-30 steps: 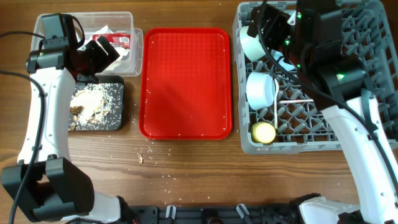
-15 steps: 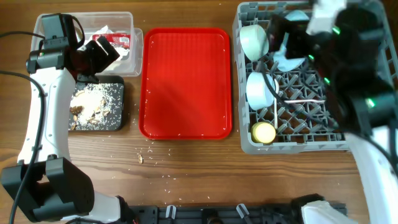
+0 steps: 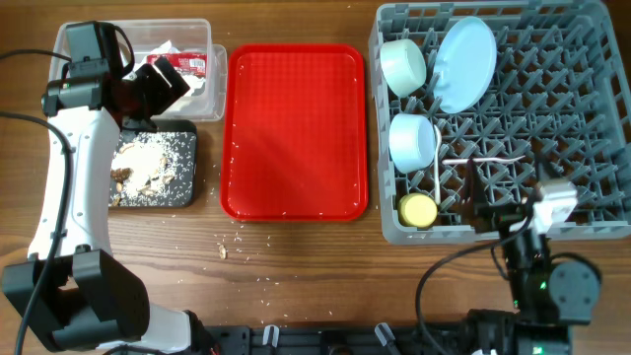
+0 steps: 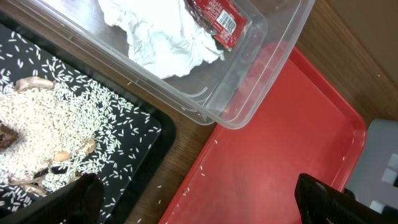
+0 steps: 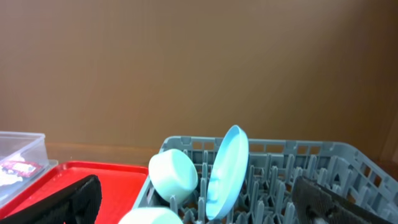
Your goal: Sort waste into correct bins and load items into the dishwasher rack
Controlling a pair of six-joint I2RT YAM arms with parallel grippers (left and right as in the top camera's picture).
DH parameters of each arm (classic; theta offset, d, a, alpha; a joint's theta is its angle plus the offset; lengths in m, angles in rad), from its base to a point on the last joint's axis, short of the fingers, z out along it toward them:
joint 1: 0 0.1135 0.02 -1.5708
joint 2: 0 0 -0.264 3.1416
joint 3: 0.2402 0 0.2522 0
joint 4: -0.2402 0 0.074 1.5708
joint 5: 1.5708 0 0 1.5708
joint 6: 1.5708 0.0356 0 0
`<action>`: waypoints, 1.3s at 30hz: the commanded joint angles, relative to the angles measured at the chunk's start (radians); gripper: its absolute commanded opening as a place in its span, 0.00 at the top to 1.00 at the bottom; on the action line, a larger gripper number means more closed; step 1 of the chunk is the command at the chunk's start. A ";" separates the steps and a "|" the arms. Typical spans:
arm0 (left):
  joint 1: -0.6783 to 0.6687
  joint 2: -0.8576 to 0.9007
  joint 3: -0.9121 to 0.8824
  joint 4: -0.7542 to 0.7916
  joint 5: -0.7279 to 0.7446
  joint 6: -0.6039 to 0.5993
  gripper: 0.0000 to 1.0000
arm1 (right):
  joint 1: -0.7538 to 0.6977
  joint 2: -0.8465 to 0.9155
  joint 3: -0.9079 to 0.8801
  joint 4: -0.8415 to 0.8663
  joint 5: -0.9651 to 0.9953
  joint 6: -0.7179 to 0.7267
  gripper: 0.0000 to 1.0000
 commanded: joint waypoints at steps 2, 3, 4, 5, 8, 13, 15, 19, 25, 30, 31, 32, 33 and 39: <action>0.002 0.001 0.013 0.000 0.008 0.001 0.00 | -0.005 -0.155 -0.148 0.018 -0.026 -0.012 0.00; 0.002 0.001 0.013 -0.001 0.008 0.001 0.00 | -0.005 -0.195 -0.218 0.032 -0.026 -0.012 0.00; 0.002 0.001 0.013 0.000 0.008 0.001 0.00 | -0.005 -0.203 -0.244 0.042 -0.026 -0.012 0.00; 0.002 0.001 0.013 0.000 0.008 0.001 0.00 | -0.005 -0.209 -0.261 0.049 -0.025 -0.013 0.00; 0.002 0.001 0.013 0.000 0.008 0.001 0.00 | -0.005 -0.223 -0.317 0.059 -0.024 -0.060 0.00; 0.002 0.001 0.013 0.000 0.008 0.001 0.00 | 0.000 -0.223 -0.339 0.046 0.040 -0.205 0.00; 0.002 0.001 0.013 0.000 0.008 0.001 0.00 | 0.000 -0.219 -0.339 0.046 0.035 -0.190 0.00; 0.002 0.001 0.013 0.000 0.008 0.001 0.00 | 0.000 -0.177 -0.339 0.047 0.035 -0.196 0.00; 0.002 0.001 0.013 0.000 0.008 0.001 0.00 | 0.000 -0.162 -0.339 0.047 0.035 -0.196 0.00; 0.002 0.001 0.013 0.000 0.008 0.001 0.00 | 0.000 -0.162 -0.339 0.047 0.035 -0.196 0.00; 0.002 0.001 0.013 0.000 0.008 0.002 0.00 | 0.000 -0.162 -0.339 0.047 0.035 -0.196 0.00; 0.002 0.001 0.013 -0.027 0.008 0.002 0.00 | 0.000 -0.162 -0.339 0.047 0.035 -0.196 0.00; 0.002 0.001 0.013 -0.079 0.008 0.002 0.00 | 0.000 -0.162 -0.339 0.047 0.035 -0.196 0.00; -0.001 -0.013 0.013 -0.113 0.008 0.002 0.00 | 0.000 -0.162 -0.339 0.047 0.035 -0.196 0.00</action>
